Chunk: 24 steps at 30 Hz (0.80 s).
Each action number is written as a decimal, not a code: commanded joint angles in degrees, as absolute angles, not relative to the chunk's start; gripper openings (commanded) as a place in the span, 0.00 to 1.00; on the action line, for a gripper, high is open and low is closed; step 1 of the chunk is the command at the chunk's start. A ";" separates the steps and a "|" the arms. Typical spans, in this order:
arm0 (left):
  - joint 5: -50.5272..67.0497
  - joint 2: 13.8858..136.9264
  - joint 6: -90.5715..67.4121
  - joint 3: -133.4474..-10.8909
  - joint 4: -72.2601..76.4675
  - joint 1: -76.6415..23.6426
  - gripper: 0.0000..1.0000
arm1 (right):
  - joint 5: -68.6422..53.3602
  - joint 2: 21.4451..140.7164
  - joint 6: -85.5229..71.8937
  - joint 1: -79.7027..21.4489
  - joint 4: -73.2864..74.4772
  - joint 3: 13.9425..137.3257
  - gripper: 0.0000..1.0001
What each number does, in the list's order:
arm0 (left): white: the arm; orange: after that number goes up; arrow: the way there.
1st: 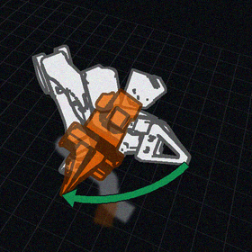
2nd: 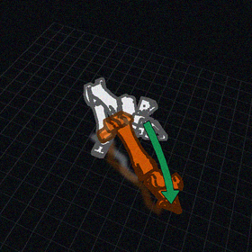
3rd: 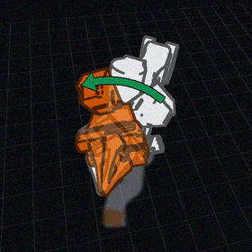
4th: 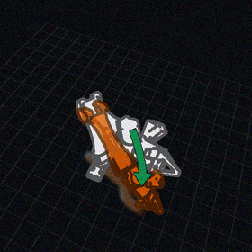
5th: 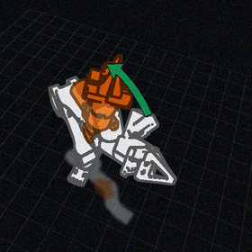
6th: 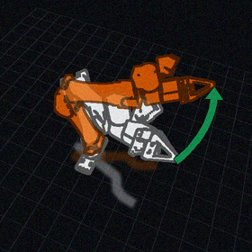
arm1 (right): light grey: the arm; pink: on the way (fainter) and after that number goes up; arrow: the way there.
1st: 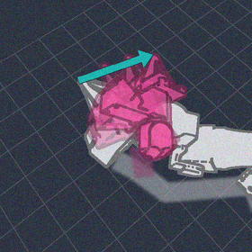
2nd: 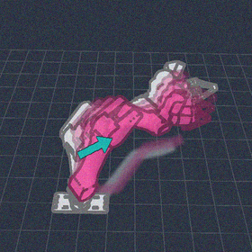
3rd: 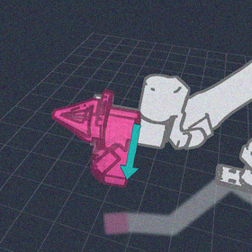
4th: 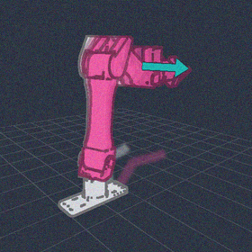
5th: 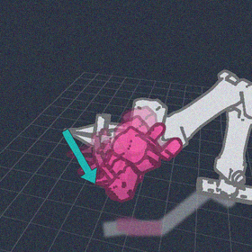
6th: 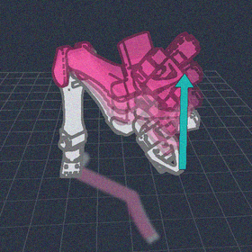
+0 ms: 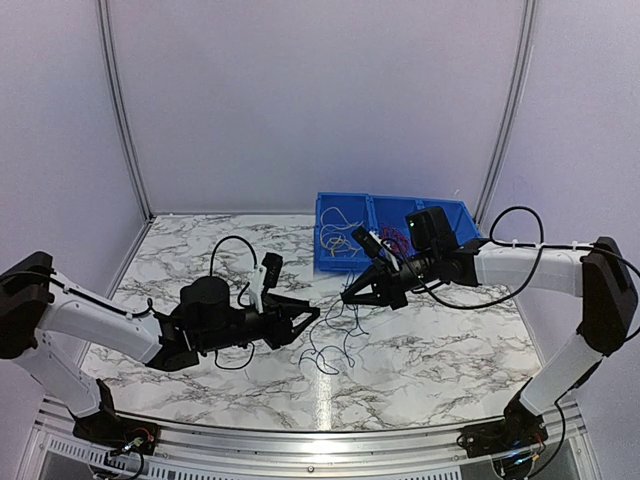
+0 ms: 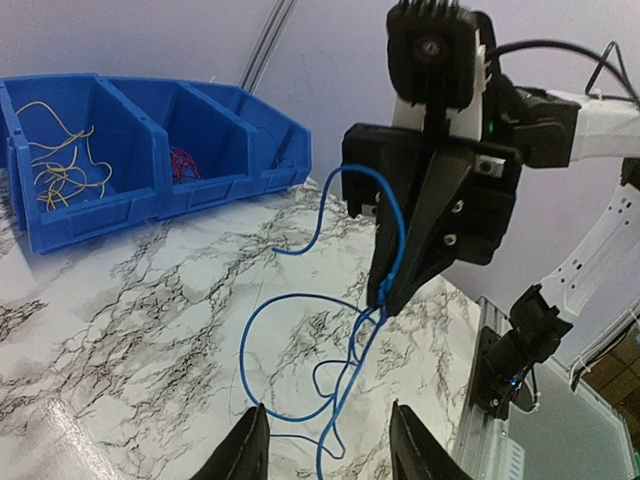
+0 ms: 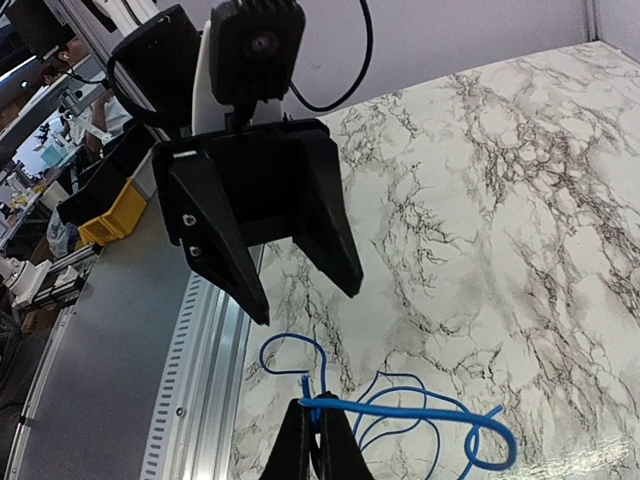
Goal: Untangle the cables
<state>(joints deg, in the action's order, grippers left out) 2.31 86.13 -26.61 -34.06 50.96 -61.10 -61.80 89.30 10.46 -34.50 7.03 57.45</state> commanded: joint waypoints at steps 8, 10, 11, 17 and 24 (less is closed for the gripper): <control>4.42 93.24 -19.61 -41.79 48.69 -61.26 0.45 | -65.37 88.64 8.79 -34.62 5.27 58.36 0.00; 5.15 94.19 -19.02 -42.85 48.77 -61.26 0.45 | -65.46 88.68 8.79 -34.62 5.21 58.44 0.00; 5.65 94.75 -18.66 -43.49 48.74 -61.26 0.45 | -65.49 88.68 8.76 -34.65 5.19 58.45 0.00; 7.84 97.41 -17.72 -46.16 48.71 -61.26 0.44 | -65.57 88.53 8.00 -34.62 4.94 58.71 0.00; 8.71 99.52 -17.44 -48.23 49.14 -61.26 0.29 | -64.86 88.18 7.40 -34.59 4.37 58.41 0.00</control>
<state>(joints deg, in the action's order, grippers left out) 7.16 98.41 -18.52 -46.00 48.38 -61.12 -64.25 89.30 8.34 -34.50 6.00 57.45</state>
